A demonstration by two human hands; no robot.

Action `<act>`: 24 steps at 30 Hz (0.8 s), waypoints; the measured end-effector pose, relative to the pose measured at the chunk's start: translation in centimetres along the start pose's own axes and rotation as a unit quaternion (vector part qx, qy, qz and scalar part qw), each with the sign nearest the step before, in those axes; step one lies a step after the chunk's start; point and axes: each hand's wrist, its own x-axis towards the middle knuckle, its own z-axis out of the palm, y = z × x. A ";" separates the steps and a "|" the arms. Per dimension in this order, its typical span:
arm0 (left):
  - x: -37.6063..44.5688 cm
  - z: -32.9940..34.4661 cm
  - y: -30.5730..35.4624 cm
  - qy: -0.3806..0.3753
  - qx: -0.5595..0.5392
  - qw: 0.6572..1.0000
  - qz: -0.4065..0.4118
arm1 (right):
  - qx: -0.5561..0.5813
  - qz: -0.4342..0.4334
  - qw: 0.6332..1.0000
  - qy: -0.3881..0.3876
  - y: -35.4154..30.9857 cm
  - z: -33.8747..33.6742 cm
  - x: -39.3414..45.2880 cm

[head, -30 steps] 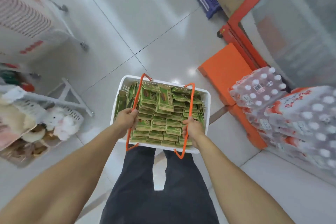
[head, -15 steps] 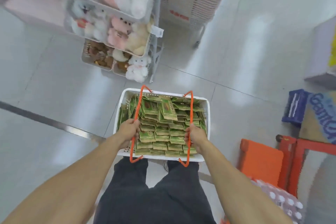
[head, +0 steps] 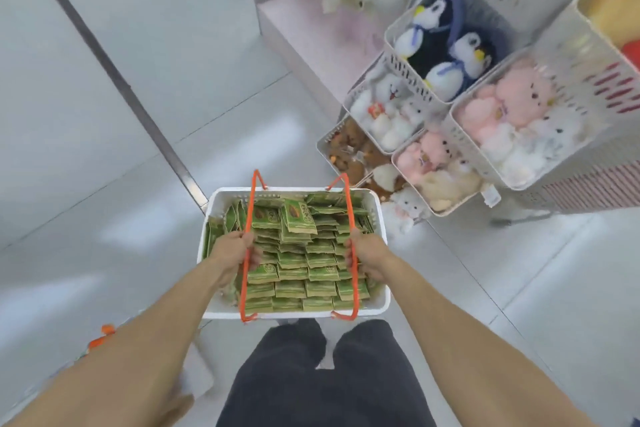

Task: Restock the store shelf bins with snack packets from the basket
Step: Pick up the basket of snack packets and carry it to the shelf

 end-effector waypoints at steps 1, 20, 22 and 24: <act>0.4 -1.8 1.7 0.009 -0.008 1.000 0.007 | -0.012 -0.015 1.000 -0.014 -2.7 1.5 0.6; 17.4 -24.1 43.6 0.137 -0.148 0.978 0.050 | -0.106 -0.120 0.980 -0.118 -55.3 19.7 18.2; 19.8 -26.6 48.5 0.152 -0.167 0.971 0.073 | -0.093 -0.130 0.980 -0.122 -60.9 21.7 20.1; 23.1 -29.2 53.4 0.160 -0.174 0.967 0.091 | -0.085 -0.141 0.979 -0.118 -66.3 24.1 22.4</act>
